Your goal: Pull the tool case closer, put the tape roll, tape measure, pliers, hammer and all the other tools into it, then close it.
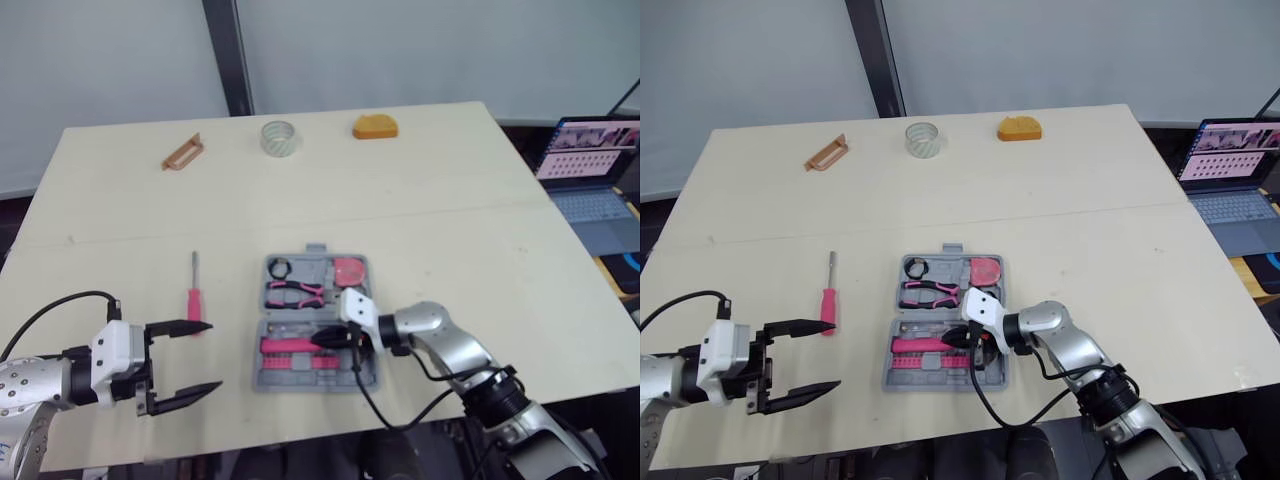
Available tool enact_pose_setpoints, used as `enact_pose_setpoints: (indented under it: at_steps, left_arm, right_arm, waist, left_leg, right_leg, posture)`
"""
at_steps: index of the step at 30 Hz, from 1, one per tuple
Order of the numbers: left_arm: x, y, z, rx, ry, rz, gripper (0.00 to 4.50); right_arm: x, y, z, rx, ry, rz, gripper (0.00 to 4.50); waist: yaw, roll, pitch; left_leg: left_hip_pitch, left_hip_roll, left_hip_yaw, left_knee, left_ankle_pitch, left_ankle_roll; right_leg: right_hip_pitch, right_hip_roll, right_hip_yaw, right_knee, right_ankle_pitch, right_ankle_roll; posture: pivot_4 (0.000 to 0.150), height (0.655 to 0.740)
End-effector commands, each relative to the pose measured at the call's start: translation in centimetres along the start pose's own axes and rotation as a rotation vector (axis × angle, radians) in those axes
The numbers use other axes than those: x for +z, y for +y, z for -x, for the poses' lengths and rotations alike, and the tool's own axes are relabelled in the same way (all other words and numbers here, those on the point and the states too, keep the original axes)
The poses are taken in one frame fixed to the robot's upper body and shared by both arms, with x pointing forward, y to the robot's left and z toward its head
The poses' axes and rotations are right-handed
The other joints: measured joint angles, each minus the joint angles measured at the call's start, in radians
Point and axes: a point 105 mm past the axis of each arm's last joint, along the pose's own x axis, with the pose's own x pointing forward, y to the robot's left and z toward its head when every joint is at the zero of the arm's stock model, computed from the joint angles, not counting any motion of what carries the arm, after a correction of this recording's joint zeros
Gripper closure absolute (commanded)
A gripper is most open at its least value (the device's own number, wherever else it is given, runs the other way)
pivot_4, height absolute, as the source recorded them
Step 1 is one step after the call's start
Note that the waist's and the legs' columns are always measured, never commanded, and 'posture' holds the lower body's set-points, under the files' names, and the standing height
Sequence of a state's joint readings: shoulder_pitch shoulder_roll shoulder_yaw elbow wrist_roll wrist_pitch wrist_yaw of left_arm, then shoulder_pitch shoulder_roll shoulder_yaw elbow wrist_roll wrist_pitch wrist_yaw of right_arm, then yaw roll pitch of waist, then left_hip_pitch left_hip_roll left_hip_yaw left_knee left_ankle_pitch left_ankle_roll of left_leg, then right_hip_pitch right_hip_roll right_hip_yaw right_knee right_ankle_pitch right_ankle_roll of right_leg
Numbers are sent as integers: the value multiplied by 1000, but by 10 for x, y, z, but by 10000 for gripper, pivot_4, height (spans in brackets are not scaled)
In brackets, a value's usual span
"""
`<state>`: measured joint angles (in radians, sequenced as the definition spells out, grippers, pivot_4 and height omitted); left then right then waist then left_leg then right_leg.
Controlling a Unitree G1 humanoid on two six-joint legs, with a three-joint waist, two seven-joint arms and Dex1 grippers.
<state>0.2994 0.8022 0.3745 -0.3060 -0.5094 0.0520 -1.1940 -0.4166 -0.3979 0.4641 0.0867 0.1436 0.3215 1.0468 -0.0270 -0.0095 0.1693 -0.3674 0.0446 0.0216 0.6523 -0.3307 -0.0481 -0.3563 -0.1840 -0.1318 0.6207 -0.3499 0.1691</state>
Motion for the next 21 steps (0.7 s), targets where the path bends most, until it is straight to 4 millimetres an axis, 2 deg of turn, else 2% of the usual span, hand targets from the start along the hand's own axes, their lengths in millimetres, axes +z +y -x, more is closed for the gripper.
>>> enact_pose_setpoints:
  at_steps: [1,10,13,21]
  left_arm:
    - [8,0,2,-1,-10,-33,0]
    - [8,1,2,0,-10,-35,0]
    - [9,1,2,1,-10,-36,0]
    - [10,1,2,1,-11,-43,0]
  right_arm:
    - [-51,6,-1,-22,172,-107,44579]
    - [-76,11,0,-22,222,-155,44579]
    - [-80,14,1,-18,227,-162,44579]
    - [-85,16,0,-18,231,-164,44579]
  waist:
    - [0,0,-3]
    - [3,-1,-20]
    - [6,2,-23]
    - [9,1,-28]
  left_leg:
    - [0,0,0,0,0,0]
    - [4,0,0,-2,0,0]
    - [15,0,0,-5,-2,0]
    - [15,1,0,-4,-4,0]
  right_leg:
    - [0,0,0,0,0,0]
    - [4,0,0,-1,0,0]
    - [18,1,-1,-10,0,-1]
    - [18,2,0,-11,0,-1]
  posture:
    - [1500,7400]
    - [1500,7400]
    - [1500,7400]
    - [1500,7400]
